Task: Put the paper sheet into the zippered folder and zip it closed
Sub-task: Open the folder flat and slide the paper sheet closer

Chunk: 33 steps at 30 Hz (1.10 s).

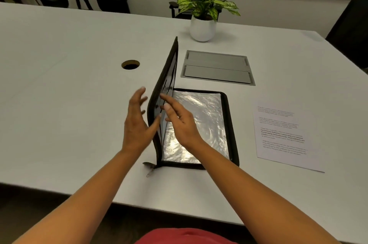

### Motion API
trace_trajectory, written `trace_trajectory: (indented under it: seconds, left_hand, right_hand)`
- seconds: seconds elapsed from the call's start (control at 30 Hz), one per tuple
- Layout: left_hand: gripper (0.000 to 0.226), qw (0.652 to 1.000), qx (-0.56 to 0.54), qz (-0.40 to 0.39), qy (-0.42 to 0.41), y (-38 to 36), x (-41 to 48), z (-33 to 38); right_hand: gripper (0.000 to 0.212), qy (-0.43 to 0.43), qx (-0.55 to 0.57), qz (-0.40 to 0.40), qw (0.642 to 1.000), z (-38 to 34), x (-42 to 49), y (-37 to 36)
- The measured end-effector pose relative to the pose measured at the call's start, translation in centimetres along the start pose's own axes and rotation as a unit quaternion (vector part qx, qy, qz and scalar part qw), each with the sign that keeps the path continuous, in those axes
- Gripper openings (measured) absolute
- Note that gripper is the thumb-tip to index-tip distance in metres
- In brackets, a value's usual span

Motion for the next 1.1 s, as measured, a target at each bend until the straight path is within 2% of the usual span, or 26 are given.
trace_trajectory:
  seconds: [0.1,0.17,0.23,0.3,0.37,0.5,0.6,0.77,0.9,1.1]
  left_hand:
    - [0.083,0.980,0.168,0.020,-0.101,2.4,1.3,2.0]
    - [0.081,0.940,0.312,-0.002,-0.141,2.9,1.6,2.3]
    - [0.073,0.886,0.429,-0.065,-0.164,2.4,1.7,1.5]
    - [0.064,0.832,0.514,-0.143,-0.153,1.9,1.5,0.0]
    - [0.052,0.783,0.575,-0.204,-0.116,2.0,1.1,-1.5]
    - [0.050,0.718,0.629,-0.297,-0.033,2.2,0.1,-4.8]
    - [0.052,0.719,0.607,-0.338,0.004,1.8,-1.0,-7.3]
    - [0.059,0.734,0.531,-0.416,0.081,0.8,-4.3,-12.1]
    - [0.065,0.766,0.440,-0.441,0.156,-0.1,-6.6,-15.4]
    - [0.074,0.791,0.303,-0.464,0.259,-1.1,-9.8,-19.7]
  right_hand:
    - [0.038,-0.030,-0.110,-0.010,0.993,2.6,0.3,-0.4]
    - [0.044,-0.063,-0.231,-0.036,0.970,5.6,0.4,-0.2]
    - [0.051,-0.123,-0.363,-0.072,0.921,9.4,0.3,0.5]
    - [0.059,-0.201,-0.449,-0.098,0.865,12.9,-0.4,2.1]
    - [0.063,-0.268,-0.487,-0.114,0.823,15.3,-1.4,3.8]
    - [0.065,-0.329,-0.533,-0.121,0.770,17.7,-3.1,7.1]
    - [0.071,-0.358,-0.535,-0.123,0.755,19.3,-4.5,9.3]
    - [0.076,-0.346,-0.530,-0.108,0.767,20.3,-5.2,10.6]
    - [0.076,-0.342,-0.532,-0.100,0.768,20.2,-5.1,10.5]
    - [0.078,-0.348,-0.531,-0.100,0.767,20.7,-5.0,10.6]
Point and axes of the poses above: each hand's wrist, its own x-axis towards the middle knuckle, its own y-axis out of the back of the hand, z = x × y, the point moved 9 cm from there along x, towards the middle knuckle, and after that the axes turned 8 degrees about -y, right-handed, at the moved point
